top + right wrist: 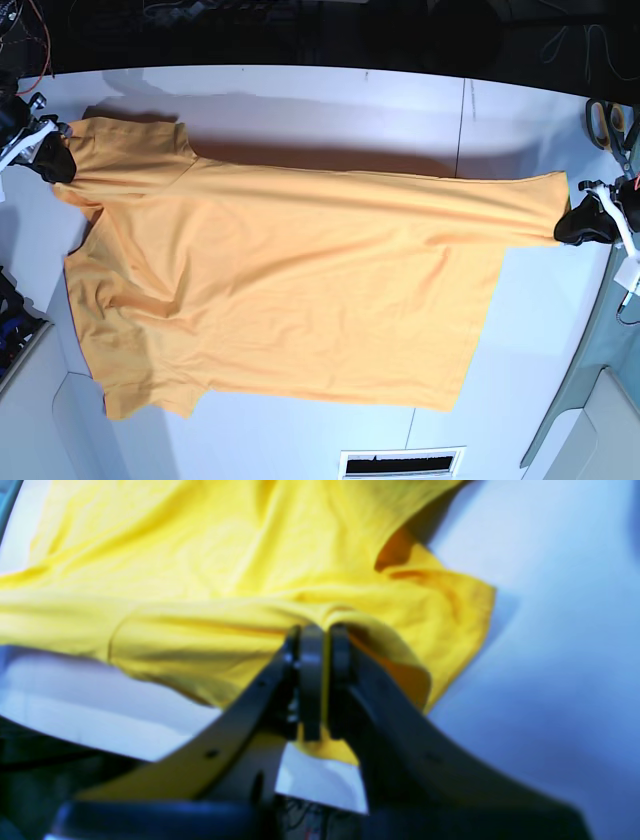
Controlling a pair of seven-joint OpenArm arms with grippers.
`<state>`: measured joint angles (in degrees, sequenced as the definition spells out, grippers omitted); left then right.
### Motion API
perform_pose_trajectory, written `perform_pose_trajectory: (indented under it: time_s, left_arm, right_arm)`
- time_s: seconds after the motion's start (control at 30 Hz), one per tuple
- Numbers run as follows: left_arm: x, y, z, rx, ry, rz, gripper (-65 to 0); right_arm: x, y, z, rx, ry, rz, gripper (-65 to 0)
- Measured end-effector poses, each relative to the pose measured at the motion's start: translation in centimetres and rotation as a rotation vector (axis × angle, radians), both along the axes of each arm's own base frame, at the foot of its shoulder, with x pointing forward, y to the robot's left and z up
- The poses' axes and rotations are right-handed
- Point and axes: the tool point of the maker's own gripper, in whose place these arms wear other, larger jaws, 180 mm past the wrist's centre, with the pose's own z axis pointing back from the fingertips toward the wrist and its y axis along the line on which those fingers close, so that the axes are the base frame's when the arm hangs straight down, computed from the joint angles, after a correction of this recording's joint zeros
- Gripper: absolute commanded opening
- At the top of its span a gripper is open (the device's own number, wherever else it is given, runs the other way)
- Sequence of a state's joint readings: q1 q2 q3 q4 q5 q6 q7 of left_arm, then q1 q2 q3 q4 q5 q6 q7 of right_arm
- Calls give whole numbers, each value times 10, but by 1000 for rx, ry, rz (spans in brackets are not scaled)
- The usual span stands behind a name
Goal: Layout the t-shirt on the table in an organized manner, then fold the t-shirt properly
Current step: 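Lift the shirt edge with both grippers and pull it taut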
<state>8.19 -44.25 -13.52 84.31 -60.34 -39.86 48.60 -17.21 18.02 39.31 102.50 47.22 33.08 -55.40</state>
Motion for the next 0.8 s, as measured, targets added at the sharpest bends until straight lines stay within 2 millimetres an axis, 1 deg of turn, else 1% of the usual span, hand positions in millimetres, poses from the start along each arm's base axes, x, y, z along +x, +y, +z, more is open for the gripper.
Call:
perform_pose_trajectory:
  time_s: [0.1, 0.17, 0.2, 0.23, 0.3, 0.37, 0.4, 0.47, 0.57, 0.67, 0.8]
  left_arm:
    - [1, -7, 22, 34, -49, -64, -650]
    - [-3, -13, 29, 46, -62, -95, -650]
    - [-6, -15, 32, 46, -61, -106, -650]
    - [-9, -15, 35, 46, -57, -112, -650]
    - [-8, -12, 49, 30, -78, -103, -650]
    - [-6, -9, 65, -3, -117, -85, -650]
    - [-7, -6, 69, -5, -125, -74, -650]
    - [-10, 3, 72, 1, -131, -50, -650]
    - [-17, 10, 70, 11, -121, -34, -650]
    - [-21, 9, 66, 5, -108, -30, -650]
    - [-24, 4, 57, -23, -112, -8, -650]
  right_arm:
    - [-22, -12, 18, -52, -17, -22, -650]
    - [-35, -17, 31, -99, -25, -34, -650]
    - [-39, -18, 39, -125, -40, -33, -650]
    - [-41, -19, 48, -150, -56, -29, -650]
    - [-46, -21, 64, -192, -82, -22, -650]
    - [-57, -24, 71, -217, -81, -23, -650]
    - [-63, -28, 71, -227, -67, -28, -650]
    - [-69, -31, 74, -237, -60, -37, -650]
    - [-66, -34, 82, -243, -88, -44, -650]
    - [-65, -34, 82, -245, -91, -45, -650]
    - [-55, -36, 88, -251, -133, -57, -650]
